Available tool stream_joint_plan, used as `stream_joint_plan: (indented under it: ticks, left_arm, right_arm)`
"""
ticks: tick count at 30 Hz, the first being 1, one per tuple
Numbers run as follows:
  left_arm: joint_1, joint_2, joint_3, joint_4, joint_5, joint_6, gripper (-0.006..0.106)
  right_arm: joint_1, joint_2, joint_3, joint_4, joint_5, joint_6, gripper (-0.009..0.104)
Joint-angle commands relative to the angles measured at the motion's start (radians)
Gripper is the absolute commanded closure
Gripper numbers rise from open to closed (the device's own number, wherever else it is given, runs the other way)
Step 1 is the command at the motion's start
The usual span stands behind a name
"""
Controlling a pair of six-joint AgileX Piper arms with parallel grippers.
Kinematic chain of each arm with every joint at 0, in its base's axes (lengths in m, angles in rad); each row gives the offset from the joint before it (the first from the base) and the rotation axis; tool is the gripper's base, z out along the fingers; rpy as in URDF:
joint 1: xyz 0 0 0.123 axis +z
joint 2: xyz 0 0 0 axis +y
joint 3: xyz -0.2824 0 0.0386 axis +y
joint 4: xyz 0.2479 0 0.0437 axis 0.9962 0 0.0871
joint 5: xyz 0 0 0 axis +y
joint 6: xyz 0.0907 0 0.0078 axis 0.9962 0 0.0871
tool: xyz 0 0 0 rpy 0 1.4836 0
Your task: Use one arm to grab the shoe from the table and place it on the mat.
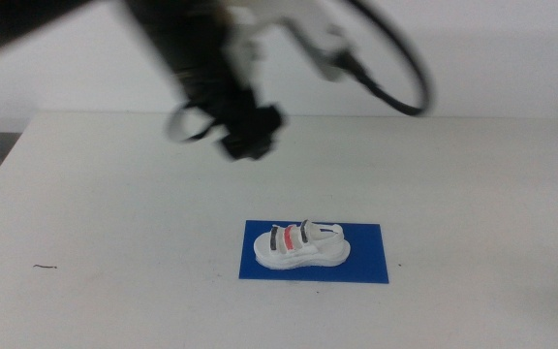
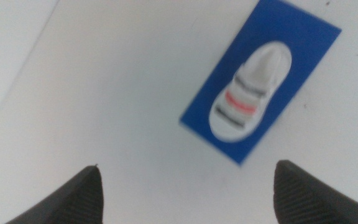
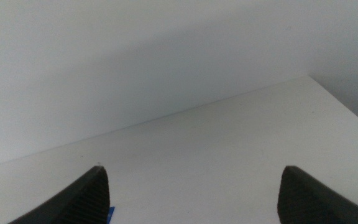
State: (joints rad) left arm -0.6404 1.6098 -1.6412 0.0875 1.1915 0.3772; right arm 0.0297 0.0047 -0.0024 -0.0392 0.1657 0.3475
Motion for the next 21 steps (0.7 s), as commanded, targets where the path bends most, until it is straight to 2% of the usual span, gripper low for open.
stream_joint_plan:
  ticks: [1, 6, 10, 15, 20, 21]
  left_arm:
    - [0.021, -0.151, 0.154, 0.01, -0.091, -0.147, 0.007]
    - [0.061, -0.536, 0.565, 0.088, -0.42, -0.539, 0.007]
    - [0.077, -0.811, 0.863, 0.281, -0.659, -0.75, 0.007]
    - [0.112, -1.081, 1.102, 0.489, -0.703, -1.087, 0.007]
    - [0.128, -1.266, 1.282, 0.592, -0.726, -1.236, 0.007]
    - [0.136, -1.296, 1.303, 0.572, -0.719, -1.233, 0.007]
  right_arm:
    - [0.002, -0.005, 0.002, -0.01, -0.008, -0.003, 0.016]
    - [0.002, -0.005, 0.002, -0.01, -0.008, -0.003, 0.016]
    - [0.002, -0.005, 0.002, -0.01, -0.008, -0.003, 0.016]
    - [0.002, -0.005, 0.002, -0.01, -0.008, -0.003, 0.016]
    - [0.002, -0.005, 0.002, -0.01, -0.008, -0.003, 0.016]
    - [0.002, -0.005, 0.002, -0.01, -0.008, -0.003, 0.016]
